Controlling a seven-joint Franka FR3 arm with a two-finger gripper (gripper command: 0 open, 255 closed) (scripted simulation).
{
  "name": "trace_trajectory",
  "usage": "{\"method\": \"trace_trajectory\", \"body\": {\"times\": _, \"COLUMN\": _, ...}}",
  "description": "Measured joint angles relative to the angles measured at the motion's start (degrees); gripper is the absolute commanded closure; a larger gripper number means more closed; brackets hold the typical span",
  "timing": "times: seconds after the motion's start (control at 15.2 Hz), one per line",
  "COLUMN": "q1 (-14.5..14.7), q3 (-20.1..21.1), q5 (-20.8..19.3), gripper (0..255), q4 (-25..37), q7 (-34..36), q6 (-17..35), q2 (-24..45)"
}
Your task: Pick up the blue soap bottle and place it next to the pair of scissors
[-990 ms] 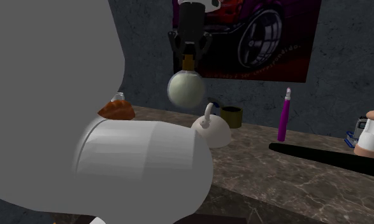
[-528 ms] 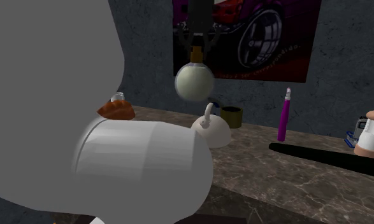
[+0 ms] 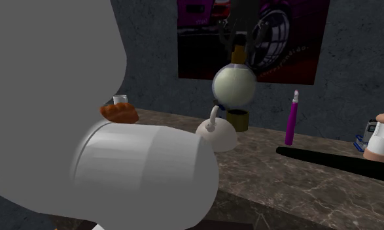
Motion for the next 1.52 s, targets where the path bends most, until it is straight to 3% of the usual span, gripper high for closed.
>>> {"method": "trace_trajectory", "body": {"times": 0.46, "q1": -2.5, "q3": -7.7, "q5": -0.9, "gripper": 255, "q4": 6.3, "q7": -10.7, "q6": -0.1, "q2": 6.0}}
{"method": "trace_trajectory", "body": {"times": 0.92, "q1": -5.4, "q3": -15.6, "q5": 1.4, "gripper": 255, "q4": 14.8, "q7": -22.2, "q6": -0.3, "q2": 14.9}}
{"method": "trace_trajectory", "body": {"times": 1.52, "q1": -5.8, "q3": -15.9, "q5": 0.7, "gripper": 255, "q4": 7.4, "q7": -22.4, "q6": 6.2, "q2": 13.9}}
